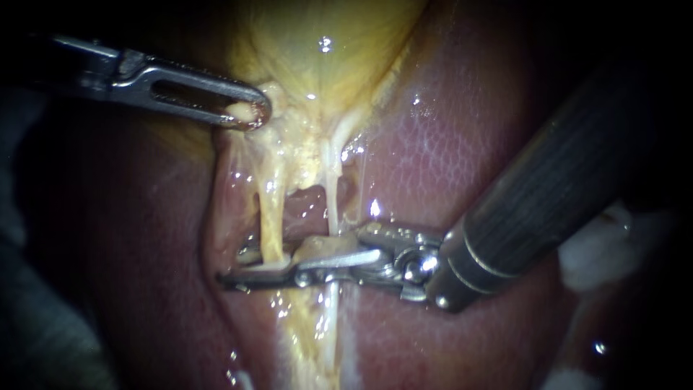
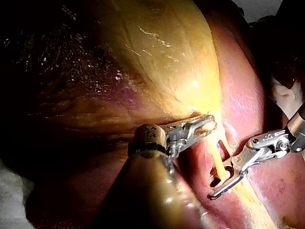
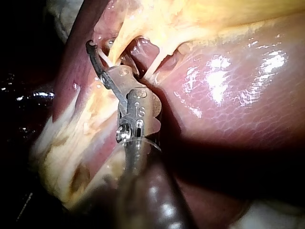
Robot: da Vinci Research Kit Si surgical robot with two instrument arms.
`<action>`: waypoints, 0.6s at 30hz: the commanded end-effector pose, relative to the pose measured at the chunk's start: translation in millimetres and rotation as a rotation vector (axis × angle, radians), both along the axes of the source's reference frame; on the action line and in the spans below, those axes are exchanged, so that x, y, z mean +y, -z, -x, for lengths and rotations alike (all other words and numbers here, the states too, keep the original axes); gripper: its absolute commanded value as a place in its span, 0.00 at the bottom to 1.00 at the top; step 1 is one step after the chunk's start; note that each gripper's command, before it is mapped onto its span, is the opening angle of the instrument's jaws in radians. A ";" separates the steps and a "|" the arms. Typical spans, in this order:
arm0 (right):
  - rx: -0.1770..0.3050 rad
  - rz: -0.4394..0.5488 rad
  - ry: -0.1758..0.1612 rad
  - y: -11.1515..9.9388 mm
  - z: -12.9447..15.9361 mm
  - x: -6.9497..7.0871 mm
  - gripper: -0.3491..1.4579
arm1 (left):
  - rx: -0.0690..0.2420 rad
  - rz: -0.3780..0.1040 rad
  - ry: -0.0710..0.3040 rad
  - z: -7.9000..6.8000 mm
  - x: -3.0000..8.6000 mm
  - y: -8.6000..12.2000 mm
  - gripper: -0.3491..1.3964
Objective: Clipping first clip left tube
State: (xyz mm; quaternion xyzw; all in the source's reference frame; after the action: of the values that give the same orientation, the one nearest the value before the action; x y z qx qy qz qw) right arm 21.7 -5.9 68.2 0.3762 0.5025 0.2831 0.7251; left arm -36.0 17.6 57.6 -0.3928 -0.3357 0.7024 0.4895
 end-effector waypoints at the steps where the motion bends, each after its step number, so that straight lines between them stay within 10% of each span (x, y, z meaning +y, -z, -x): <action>1: 0.000 0.000 0.000 0.0 0.0 0.0 0.24 | 0.000 0.000 0.000 0.0 0.0 0.0 0.00; 18: -0.001 0.018 -0.060 -0.2 -0.6 0.4 0.47 | -0.001 0.000 -0.001 -0.2 0.0 0.0 0.00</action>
State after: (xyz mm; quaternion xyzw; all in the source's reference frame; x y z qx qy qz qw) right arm 22.3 -5.5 68.4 0.3542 0.5161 0.3000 0.7199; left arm -35.8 17.6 57.6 -0.3928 -0.3359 0.7025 0.4892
